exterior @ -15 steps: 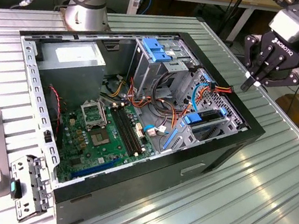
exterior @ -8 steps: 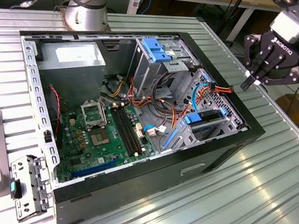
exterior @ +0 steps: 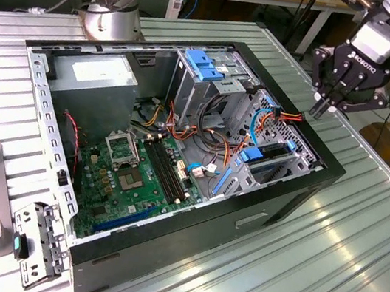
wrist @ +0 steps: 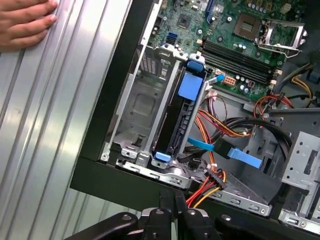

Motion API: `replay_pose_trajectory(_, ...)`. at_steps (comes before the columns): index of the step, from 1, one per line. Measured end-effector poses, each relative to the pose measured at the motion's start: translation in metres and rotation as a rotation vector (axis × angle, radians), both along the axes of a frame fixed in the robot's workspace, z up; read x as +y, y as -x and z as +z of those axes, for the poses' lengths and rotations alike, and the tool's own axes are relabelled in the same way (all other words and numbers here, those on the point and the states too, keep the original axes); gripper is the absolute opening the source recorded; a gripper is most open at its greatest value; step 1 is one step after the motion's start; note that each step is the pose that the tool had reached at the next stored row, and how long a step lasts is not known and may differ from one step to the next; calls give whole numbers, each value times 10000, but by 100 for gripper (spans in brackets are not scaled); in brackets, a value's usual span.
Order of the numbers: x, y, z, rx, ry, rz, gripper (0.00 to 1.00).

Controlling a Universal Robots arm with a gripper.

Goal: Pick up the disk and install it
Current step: 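Insert the first disk wire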

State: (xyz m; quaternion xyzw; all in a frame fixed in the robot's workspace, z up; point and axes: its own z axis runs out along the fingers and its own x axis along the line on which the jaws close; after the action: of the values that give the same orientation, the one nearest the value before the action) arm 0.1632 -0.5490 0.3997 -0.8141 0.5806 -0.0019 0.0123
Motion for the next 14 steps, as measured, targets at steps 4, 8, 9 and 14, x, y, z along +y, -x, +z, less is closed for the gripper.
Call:
replay_pose_trajectory(4,129,-53,-45,0,3,22,19)
replay_pose_trajectory(8,167,-95,-116,-1,-1,426,32)
replay_pose_trajectory(9,167,-95,-125,-1,1,654,32)
replay_pose_trajectory(14,167,-96,-169,-1,2,1676,39)
